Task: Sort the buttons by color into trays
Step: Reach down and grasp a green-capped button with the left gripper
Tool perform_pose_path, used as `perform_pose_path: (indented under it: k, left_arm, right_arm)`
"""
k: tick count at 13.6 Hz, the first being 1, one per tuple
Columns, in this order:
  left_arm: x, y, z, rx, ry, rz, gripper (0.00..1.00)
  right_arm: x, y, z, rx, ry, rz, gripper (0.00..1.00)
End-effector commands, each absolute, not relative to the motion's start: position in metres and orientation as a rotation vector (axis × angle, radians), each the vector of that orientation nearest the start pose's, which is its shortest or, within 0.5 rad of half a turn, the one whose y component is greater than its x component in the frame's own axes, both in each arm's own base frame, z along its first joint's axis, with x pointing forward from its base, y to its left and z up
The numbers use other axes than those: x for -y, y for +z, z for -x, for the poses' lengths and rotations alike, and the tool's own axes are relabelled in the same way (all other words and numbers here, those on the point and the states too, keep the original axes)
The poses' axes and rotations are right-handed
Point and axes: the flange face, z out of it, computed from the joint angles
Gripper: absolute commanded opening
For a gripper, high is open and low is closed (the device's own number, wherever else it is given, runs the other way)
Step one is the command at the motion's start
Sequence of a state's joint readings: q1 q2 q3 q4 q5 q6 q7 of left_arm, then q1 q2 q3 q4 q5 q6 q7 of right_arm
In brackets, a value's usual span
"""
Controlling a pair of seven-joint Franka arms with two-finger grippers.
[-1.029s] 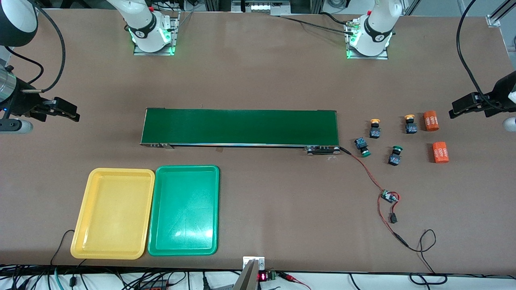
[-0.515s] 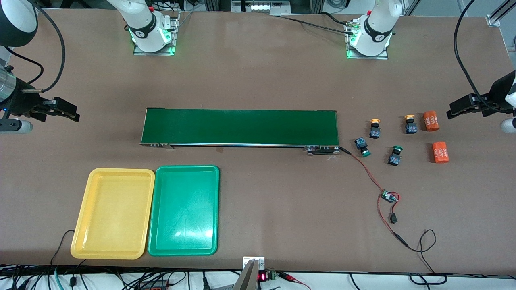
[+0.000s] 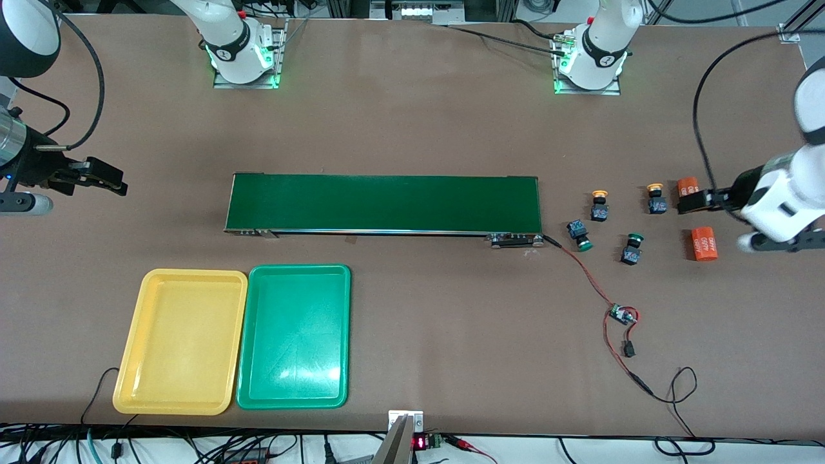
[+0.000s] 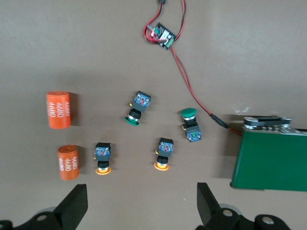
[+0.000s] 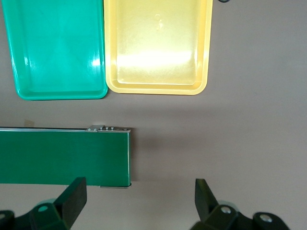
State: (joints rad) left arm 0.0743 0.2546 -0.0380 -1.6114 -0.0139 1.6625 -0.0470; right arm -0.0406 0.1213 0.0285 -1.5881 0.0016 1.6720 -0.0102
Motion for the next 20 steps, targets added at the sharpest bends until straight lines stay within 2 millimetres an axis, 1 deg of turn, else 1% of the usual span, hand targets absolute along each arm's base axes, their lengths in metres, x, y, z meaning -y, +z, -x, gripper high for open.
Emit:
perform_pose_path:
  k: [1,2,3,4,5,6,8,9,10,12,13,15,17,20]
  left_arm:
    - [-0.026,0.406,-0.6,0.133,0.311,3.135,1.0]
    - [-0.028,0.388,-0.595,0.136,0.318,3.134,1.0]
    - [-0.028,0.365,-0.592,0.141,0.34,3.133,1.0]
    - [-0.027,0.352,-0.592,0.139,0.352,3.132,1.0]
    - [-0.024,0.34,-0.593,0.127,0.364,3.133,1.0]
    - [-0.015,0.327,-0.594,0.107,0.393,3.134,1.0]
    - [0.015,0.302,-0.595,0.075,0.468,3.163,1.0]
    - [0.027,0.294,-0.596,0.097,0.491,3.202,1.0]
    - [0.034,0.29,-0.598,0.125,0.481,3.238,1.0]
    - [0.044,0.272,-0.601,0.178,0.469,3.247,1.0]
    - [0.044,0.261,-0.604,0.246,0.454,3.24,1.0]
    - [0.052,0.242,-0.605,0.336,0.465,3.219,1.0]
    - [0.057,0.23,-0.604,0.38,0.467,3.21,1.0]
    - [0.059,0.21,-0.601,0.427,0.507,3.194,1.0]
  right_arm:
    - [0.011,0.553,-0.598,0.011,0.072,3.146,1.0]
    - [0.011,0.548,-0.599,0.009,0.084,3.145,1.0]
    - [0.012,0.548,-0.6,0.009,0.082,3.145,1.0]
    - [0.011,0.541,-0.601,0.012,0.108,3.145,1.0]
    - [0.01,0.538,-0.602,0.015,0.121,3.148,1.0]
    - [0.009,0.536,-0.601,0.021,0.128,3.155,1.0]
    - [0.007,0.534,-0.601,0.021,0.133,3.154,1.0]
    - [0.005,0.534,-0.601,0.028,0.136,3.155,1.0]
    - [0.004,0.532,-0.6,0.031,0.148,3.155,1.0]
    - [0.002,0.528,-0.6,0.038,0.162,3.153,1.0]
    - [0.001,0.525,-0.599,0.038,0.186,3.152,1.0]
    - [0.001,0.523,-0.598,0.041,0.203,3.151,1.0]
    - [0.001,0.518,-0.599,0.043,0.222,3.149,1.0]
    - [0.001,0.518,-0.598,0.04,0.239,3.146,1.0]
